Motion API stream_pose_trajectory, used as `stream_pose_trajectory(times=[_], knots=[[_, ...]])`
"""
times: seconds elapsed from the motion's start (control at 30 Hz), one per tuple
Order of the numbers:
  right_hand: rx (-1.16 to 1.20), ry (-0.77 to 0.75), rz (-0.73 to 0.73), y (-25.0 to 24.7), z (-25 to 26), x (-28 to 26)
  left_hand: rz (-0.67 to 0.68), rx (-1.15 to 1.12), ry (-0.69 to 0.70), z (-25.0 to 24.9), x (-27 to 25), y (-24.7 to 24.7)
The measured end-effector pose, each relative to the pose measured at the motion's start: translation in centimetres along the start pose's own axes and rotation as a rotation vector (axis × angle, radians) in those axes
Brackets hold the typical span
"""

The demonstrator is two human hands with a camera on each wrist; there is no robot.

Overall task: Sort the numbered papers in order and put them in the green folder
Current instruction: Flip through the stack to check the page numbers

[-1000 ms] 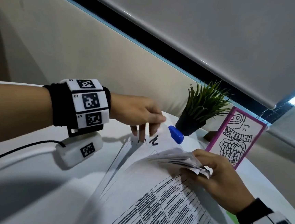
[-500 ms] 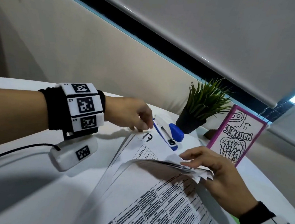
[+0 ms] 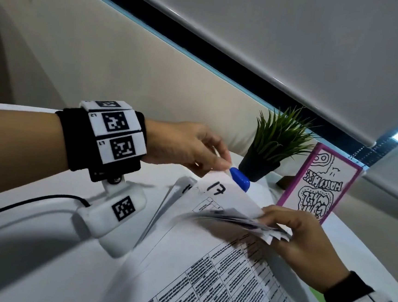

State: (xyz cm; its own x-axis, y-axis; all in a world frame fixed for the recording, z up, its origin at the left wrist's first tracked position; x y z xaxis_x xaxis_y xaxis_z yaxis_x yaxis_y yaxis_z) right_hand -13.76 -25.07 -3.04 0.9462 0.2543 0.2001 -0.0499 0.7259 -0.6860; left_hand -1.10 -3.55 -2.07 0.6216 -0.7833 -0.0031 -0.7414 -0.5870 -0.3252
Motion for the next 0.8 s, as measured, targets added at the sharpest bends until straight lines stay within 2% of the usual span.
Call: stream_pose_trajectory(times=[0.1, 0.17, 0.23, 0.3, 0.43, 0.57, 0.67, 0.8], knots=[[0.037, -0.015, -0.075, -0.2, -0.3, -0.4, -0.101, 0.596, -0.164, 1.4, 0.3, -0.4], [0.185, -0.009, -0.123, 0.0, -0.1, -0.5, -0.141, 0.785, -0.256, 2.2, 0.0, -0.3], [0.224, -0.005, -0.129, 0.0, -0.1, -0.6, -0.149, 0.744, -0.332, 2.7, -0.1, 0.0], [0.147, -0.021, -0.073, 0.1, 0.1, -0.4, -0.169, 0.65, -0.377, 3.0, 0.0, 0.2], [0.086, -0.021, -0.001, 0.0, -0.4, -0.4, -0.256, 0.674, -0.344, 2.7, 0.4, -0.2], [0.117, -0.024, 0.024, 0.3, -0.5, -0.3, -0.211, 0.615, -0.333, 3.0, 0.6, -0.2], [0.12, -0.024, 0.033, 0.3, -0.3, -0.3, -0.183, 0.691, -0.333, 3.2, 0.6, -0.4], [0.129, -0.024, 0.03, 0.4, -0.2, -0.2, -0.129, 0.692, -0.253, 3.3, 0.7, -0.6]])
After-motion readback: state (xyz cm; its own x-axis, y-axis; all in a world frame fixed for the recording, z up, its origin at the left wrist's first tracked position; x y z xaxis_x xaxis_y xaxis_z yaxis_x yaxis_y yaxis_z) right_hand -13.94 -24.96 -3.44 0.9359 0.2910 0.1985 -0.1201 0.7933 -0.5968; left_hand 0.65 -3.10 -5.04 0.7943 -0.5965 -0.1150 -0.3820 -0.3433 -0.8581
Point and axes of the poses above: each hand's wrist, its own x-axis towards the middle knuckle, its own y-axis out of the palm, z = x × y, the point moved 3 cm from there along x, towards the middle knuckle, and after that the axes turned 8 degrees about x, right-handed, at the moved point
